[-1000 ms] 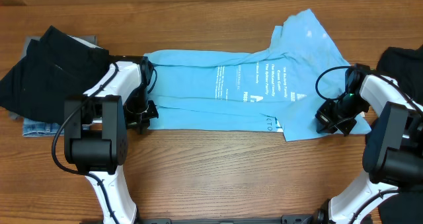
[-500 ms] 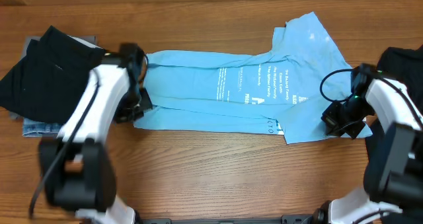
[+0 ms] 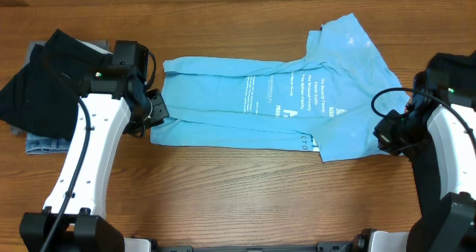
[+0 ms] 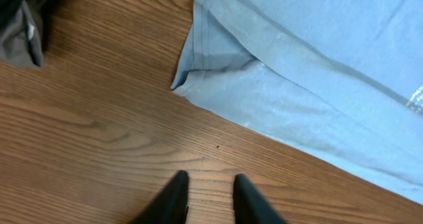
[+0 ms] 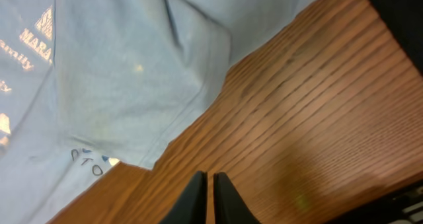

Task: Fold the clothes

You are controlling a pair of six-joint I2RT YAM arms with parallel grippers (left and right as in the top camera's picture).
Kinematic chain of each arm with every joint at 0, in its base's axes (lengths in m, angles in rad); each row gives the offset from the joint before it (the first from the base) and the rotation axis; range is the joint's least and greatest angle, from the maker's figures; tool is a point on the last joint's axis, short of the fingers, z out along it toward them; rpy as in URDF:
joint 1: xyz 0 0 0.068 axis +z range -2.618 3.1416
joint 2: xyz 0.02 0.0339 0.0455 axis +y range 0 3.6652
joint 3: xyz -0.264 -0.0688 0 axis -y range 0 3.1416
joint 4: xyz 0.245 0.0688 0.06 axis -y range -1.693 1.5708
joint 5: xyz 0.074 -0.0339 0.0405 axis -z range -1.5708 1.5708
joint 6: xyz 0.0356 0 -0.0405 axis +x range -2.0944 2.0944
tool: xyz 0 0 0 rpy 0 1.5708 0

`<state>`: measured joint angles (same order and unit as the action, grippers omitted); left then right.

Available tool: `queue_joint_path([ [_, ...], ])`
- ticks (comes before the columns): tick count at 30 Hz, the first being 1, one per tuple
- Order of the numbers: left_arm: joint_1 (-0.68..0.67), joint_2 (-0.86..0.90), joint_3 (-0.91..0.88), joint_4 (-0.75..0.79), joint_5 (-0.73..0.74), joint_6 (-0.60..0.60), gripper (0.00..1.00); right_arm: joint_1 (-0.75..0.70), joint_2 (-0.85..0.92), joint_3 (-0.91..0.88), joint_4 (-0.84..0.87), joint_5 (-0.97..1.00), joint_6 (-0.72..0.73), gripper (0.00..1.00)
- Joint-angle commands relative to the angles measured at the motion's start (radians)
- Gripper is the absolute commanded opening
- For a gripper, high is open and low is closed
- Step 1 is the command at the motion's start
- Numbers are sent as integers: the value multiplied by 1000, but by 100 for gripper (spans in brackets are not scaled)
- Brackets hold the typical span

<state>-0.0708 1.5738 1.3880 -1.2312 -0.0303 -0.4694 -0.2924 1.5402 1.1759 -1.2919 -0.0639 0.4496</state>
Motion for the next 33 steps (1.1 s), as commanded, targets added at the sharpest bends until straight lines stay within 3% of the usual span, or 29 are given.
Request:
queue_joint_path([
  [1,-2,35,-1,6,4,2,55,-27,-12,2,10,38,-7,25],
  [5,-2,57,-1,6,4,2,68,-37,-7,1,19,38,-7,33],
  [12,-2,99,-1,6,5,21,69,-37,7,-3,36,39,-8,32],
  [17,-2,106,-1,6,4,21,68,-37,9,-92,140,47,-7,31],
  [19,-2,106,-1,6,3,21,76,-37,9,-137,190,17,-7,31],
  [21,-2,106,-1,6,-3,21,98,-37,9,-168,223,19,-7,31],
  [33,-2,106,-1,5,-3,21,100,-37,9,-301,458,39,-8,27],
])
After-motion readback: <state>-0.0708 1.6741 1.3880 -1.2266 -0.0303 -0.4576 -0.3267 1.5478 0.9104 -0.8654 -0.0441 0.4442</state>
